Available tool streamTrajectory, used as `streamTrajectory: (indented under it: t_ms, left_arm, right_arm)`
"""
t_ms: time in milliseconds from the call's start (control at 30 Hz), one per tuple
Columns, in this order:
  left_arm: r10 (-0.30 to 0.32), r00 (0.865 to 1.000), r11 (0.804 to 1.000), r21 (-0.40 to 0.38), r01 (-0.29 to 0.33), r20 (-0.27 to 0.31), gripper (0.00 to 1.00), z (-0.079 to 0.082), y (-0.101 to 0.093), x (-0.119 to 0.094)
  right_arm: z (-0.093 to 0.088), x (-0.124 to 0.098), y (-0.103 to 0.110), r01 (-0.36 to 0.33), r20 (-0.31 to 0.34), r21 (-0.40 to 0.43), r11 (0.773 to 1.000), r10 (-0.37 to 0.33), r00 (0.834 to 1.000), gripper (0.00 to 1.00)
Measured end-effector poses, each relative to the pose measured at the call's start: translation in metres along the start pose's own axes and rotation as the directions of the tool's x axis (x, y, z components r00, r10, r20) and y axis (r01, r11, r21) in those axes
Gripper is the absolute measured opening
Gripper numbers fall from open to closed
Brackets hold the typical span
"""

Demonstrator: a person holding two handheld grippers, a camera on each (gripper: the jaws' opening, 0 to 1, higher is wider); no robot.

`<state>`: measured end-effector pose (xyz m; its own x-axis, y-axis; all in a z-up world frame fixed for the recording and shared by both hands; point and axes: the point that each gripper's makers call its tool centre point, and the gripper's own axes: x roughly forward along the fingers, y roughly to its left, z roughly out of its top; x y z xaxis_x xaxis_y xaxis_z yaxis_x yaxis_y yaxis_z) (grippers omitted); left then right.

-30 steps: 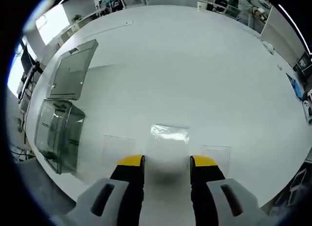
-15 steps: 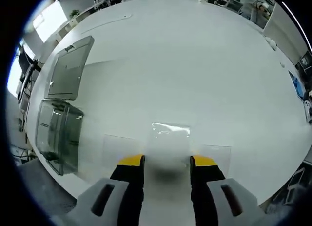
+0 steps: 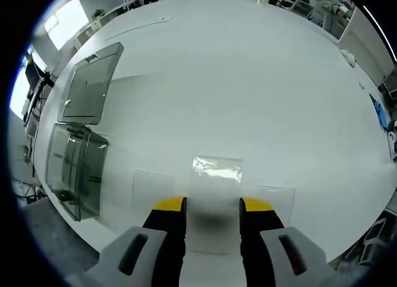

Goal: Insert the divider into the dual guide fixture by aligning both edges with the guide slots and pushing it downward to the bottom, including one-sided entry, uneven engagement, binding, and posture correction.

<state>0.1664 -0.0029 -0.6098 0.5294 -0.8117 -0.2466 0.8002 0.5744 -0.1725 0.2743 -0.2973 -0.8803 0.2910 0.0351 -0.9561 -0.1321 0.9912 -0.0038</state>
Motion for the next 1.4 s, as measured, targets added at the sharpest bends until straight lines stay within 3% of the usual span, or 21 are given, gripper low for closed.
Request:
streamTrajectory:
  t_ms: [833, 1400]
  left_arm:
    - [0.047, 0.999, 0.999, 0.022, -0.048, 0.017, 0.52, 0.002, -0.02, -0.008]
    - [0.043, 0.999, 0.999, 0.016, -0.043, 0.023, 0.52, 0.0, -0.027, -0.008]
  right_arm:
    - [-0.003, -0.009, 0.002, -0.057, 0.034, -0.006, 0.998, 0.057, 0.998, 0.27]
    - [0.0, -0.02, 0.002, -0.06, 0.056, -0.018, 0.998, 0.061, 0.997, 0.27]
